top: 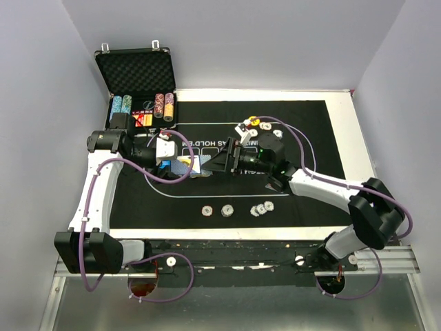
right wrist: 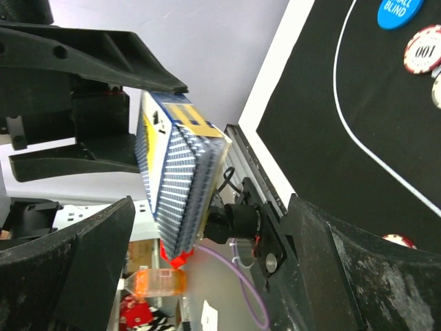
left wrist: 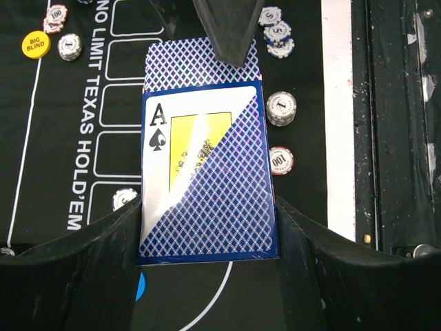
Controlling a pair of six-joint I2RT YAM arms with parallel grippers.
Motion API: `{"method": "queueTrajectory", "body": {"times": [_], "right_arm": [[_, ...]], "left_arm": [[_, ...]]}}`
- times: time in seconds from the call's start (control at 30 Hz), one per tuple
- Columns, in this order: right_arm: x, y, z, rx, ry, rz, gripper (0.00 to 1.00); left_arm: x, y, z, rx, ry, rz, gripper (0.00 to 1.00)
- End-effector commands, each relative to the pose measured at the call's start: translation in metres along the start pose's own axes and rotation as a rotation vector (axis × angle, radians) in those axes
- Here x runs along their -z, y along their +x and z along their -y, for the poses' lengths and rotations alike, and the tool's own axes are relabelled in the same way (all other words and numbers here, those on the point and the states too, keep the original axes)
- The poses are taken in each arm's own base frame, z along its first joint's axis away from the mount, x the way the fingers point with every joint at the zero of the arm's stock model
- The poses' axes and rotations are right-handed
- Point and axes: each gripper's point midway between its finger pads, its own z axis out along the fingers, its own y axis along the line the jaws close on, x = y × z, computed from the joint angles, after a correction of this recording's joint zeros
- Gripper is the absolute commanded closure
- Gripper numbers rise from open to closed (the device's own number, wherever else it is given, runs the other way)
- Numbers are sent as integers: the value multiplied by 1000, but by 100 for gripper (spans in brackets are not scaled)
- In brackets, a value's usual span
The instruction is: Distribute texas hold em gaming equipment
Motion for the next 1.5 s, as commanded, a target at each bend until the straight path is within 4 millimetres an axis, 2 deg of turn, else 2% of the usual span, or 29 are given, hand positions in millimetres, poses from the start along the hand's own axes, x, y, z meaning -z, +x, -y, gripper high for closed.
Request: {"method": "queueTrajectory", "body": {"times": [0.0, 0.33, 0.4, 0.47, 0.6, 0.63, 0.67, 0.8, 0.83, 0.87, 0.9, 1.1, 1.3, 1.47], "right_arm": [[-4, -1, -28, -41, -133, -18, 0], [-33, 9, -50, -118, -251, -59, 0], [-35, 10, -51, -131, -260, -64, 4], [-35, 10, -52, -148, -268, -60, 16], [-36, 12, -50, -172, -259, -71, 61], [-35, 11, -49, -174, -253, -65, 69], [-35, 11, -48, -178, -247, -62, 73], [-34, 11, -50, -174, -260, -61, 73], [-33, 11, -50, -174, -262, -60, 73], [-33, 12, -50, -168, -261, -61, 73], [-33, 12, -49, -160, -256, -64, 73], [-32, 19, -44, -151, -237, -90, 73], [-34, 27, -39, -157, -230, -141, 73], [-39, 32, -32, -170, -214, -176, 73]], "left_arm": [[5, -23, 45, 196, 106, 76, 56], [3, -19, 46, 209, 113, 70, 56], [3, -19, 46, 208, 113, 70, 56], [3, -18, 46, 213, 115, 70, 56], [2, -16, 47, 226, 121, 71, 54], [2, -17, 47, 223, 120, 71, 53], [1, -15, 49, 219, 122, 68, 52], [2, -14, 52, 236, 121, 59, 39], [2, -13, 53, 251, 123, 57, 27], [2, -13, 54, 263, 123, 56, 4], [2, -13, 56, 278, 124, 55, 1], [0, -9, 72, 312, 130, 67, 1], [-1, -11, 71, 352, 137, 79, 1], [-5, -3, 75, 351, 151, 73, 3]]}}
